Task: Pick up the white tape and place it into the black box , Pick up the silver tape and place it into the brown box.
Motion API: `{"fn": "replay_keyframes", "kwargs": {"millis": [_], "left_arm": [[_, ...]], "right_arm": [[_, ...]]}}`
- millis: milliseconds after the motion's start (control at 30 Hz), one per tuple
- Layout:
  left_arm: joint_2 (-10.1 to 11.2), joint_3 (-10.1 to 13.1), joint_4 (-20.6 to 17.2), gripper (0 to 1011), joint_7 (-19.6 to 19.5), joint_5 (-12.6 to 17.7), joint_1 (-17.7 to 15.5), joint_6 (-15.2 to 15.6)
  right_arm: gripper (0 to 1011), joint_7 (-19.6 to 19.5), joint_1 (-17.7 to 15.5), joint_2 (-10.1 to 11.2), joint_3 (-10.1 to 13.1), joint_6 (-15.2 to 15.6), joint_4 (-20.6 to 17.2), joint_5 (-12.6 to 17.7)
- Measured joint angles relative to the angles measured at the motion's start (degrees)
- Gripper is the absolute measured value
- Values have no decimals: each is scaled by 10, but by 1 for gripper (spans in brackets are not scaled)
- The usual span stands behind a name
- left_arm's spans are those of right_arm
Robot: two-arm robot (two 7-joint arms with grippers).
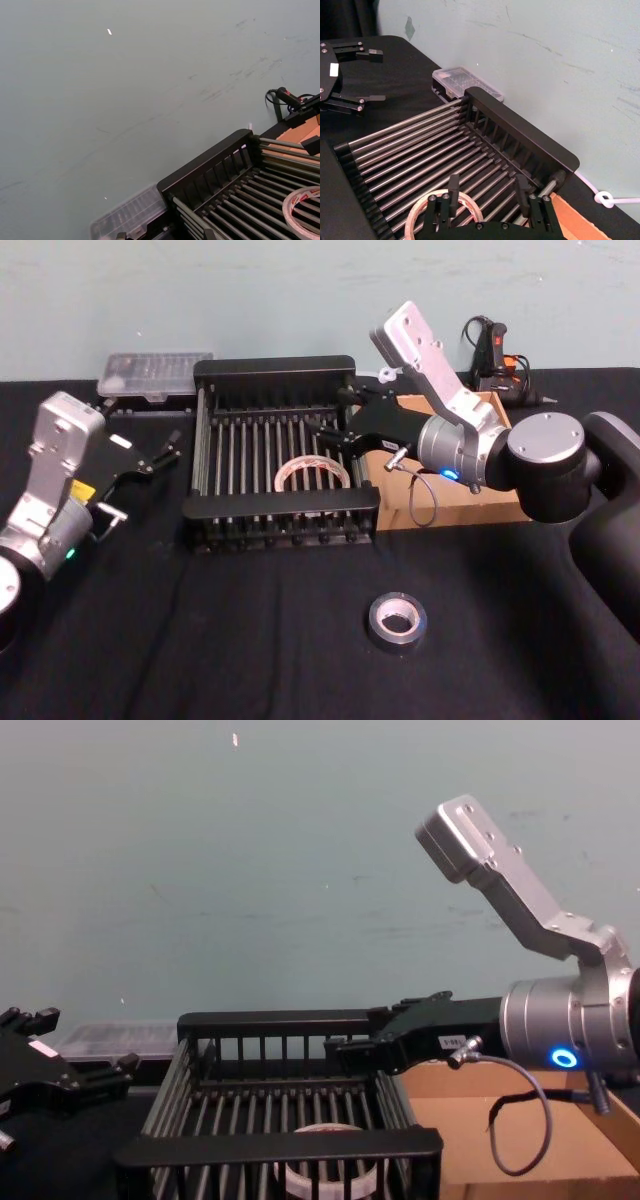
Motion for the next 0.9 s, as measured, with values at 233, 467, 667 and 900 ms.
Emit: {"fn": "replay_keyframes", "kwargs": {"millis": [233,467,667,900], "left_arm": [[0,0,0,1001,0,0,0,0],[0,0,0,1001,0,0,0,0],[0,0,0,1001,0,0,0,0],[0,0,0,1001,0,0,0,0]], "right_arm": [[905,0,0,0,0,0,0,0],[1002,0,0,0,0,0,0,0],[1000,-1,-2,1,5,0,-2,2],[1000,-7,-17,12,21,7,-28,10]]}}
